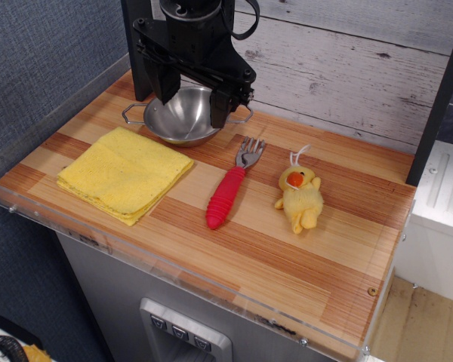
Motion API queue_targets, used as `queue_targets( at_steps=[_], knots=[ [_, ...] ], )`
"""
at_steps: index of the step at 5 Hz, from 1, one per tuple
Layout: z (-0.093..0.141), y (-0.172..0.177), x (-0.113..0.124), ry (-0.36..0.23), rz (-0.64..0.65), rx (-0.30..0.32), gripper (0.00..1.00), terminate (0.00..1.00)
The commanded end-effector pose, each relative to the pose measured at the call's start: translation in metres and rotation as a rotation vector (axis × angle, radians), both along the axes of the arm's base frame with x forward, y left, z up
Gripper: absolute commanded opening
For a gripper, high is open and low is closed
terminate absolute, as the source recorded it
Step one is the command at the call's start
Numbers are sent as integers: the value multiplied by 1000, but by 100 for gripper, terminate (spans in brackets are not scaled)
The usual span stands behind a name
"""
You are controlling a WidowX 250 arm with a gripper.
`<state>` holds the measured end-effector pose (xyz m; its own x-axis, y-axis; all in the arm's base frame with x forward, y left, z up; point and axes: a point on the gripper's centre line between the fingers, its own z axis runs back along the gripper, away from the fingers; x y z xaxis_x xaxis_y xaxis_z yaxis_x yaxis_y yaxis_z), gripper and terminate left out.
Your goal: Put the fork onto the yellow cloth
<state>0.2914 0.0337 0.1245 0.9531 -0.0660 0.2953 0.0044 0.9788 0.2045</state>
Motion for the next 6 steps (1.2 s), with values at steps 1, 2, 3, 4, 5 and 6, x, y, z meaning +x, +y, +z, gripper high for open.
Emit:
queue_targets(
  at_steps=[1, 2, 3, 4, 5, 6],
  knots=[
    [0, 0, 0, 0, 0, 0, 100, 0],
    [-11, 13, -5, 32, 48, -74, 100, 0],
    [-31, 9, -6, 66, 86, -209, 100, 0],
    [-50, 5, -2, 89, 77, -225, 100, 0],
    [-62, -2, 3, 107, 79, -234, 100, 0],
    [-81, -15, 11, 132, 59, -200, 100, 0]
  ],
)
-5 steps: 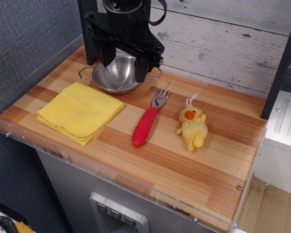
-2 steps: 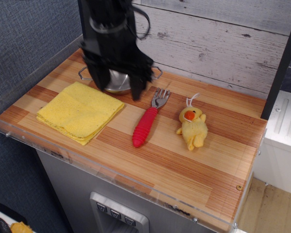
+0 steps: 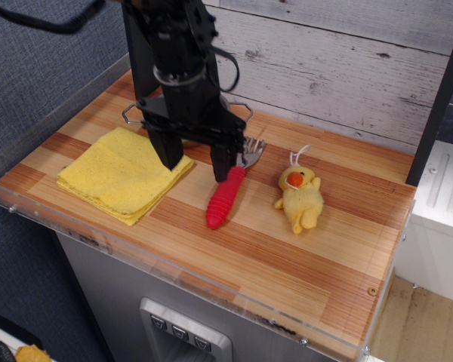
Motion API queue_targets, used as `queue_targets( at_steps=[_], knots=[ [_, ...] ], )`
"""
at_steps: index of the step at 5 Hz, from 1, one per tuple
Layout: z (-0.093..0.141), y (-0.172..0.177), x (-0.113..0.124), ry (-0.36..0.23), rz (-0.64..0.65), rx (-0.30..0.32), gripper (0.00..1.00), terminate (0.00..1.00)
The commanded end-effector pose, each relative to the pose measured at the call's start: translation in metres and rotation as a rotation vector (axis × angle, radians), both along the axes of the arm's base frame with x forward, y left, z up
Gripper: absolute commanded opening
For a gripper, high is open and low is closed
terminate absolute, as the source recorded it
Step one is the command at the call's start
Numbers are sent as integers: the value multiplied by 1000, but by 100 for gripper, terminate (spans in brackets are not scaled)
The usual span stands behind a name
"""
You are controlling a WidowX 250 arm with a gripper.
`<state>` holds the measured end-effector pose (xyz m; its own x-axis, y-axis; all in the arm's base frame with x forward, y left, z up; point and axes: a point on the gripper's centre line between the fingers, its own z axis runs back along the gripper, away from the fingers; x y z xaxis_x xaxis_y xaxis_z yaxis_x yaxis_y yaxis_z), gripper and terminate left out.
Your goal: Put the fork onto the yellow cloth
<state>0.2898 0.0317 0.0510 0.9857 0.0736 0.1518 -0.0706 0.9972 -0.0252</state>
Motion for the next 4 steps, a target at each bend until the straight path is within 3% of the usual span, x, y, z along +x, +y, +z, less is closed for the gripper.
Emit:
queue_targets(
  at_steps=[1, 2, 3, 4],
  knots=[
    [-19, -23, 20, -25, -43, 21, 100, 0],
    [-30, -33, 27, -37, -42, 49, 100, 0],
    [-40, -38, 27, -15, -88, 73, 0, 0],
    [-38, -34, 23, -15, -102, 123, 0, 0]
  ],
)
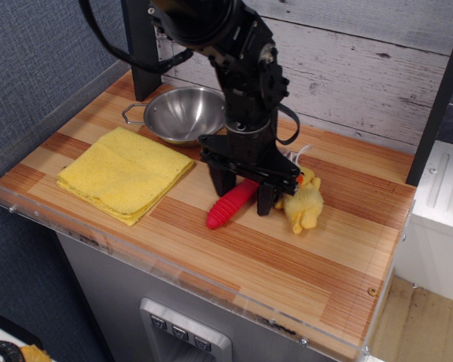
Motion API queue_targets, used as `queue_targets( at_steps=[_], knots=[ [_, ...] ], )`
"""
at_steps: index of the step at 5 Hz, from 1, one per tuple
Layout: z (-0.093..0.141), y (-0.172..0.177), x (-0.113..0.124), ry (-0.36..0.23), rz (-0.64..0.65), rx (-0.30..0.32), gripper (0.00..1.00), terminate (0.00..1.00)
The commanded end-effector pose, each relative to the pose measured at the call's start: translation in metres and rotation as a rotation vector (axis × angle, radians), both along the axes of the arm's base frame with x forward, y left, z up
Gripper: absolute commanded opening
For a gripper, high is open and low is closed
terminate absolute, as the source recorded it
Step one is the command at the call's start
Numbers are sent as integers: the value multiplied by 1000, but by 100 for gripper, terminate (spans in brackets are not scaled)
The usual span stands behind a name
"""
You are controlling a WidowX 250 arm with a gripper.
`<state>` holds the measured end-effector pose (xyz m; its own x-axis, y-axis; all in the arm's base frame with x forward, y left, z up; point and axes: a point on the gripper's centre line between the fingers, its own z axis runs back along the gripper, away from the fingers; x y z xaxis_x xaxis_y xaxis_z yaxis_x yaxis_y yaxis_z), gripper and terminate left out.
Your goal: Put the fork onto the yellow cloth
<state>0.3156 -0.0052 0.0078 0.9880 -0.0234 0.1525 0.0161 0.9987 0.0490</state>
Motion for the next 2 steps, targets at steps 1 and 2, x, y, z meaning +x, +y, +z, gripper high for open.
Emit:
queue_targets(
  at_steps=[1, 2],
  knots=[
    [8, 3, -5, -23, -28, 62, 0, 0],
    [14, 5, -7, -19, -45, 69, 0, 0]
  ],
)
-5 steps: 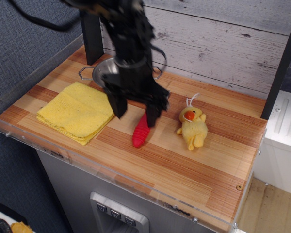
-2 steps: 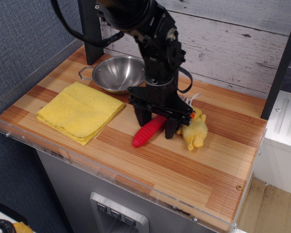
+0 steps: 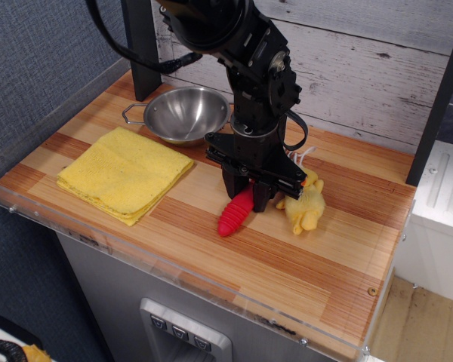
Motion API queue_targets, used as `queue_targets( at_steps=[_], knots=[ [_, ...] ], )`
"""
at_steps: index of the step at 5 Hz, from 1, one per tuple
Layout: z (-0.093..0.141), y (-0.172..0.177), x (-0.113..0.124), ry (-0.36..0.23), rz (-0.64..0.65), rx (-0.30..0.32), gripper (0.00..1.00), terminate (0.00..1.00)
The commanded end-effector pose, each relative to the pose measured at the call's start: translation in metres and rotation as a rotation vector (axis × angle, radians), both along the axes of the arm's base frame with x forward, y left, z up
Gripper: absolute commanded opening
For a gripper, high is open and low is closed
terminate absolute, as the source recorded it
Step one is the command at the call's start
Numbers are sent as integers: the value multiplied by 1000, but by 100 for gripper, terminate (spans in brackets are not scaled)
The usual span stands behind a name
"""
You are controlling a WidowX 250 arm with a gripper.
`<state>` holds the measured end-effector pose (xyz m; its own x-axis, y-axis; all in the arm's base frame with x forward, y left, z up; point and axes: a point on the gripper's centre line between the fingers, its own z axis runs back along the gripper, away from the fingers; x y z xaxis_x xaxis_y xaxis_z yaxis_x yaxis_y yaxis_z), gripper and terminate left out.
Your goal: Put the fork onto the yellow cloth
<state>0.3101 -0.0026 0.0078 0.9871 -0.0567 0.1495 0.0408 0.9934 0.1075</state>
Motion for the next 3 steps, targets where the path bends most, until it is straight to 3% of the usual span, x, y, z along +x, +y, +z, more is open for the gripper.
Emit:
queue_targets(
  at_steps=[1, 3],
  knots=[
    [29, 7, 1, -32, -33, 11, 0, 0],
    [73, -1, 10, -107, -80, 27, 0, 0]
  ],
)
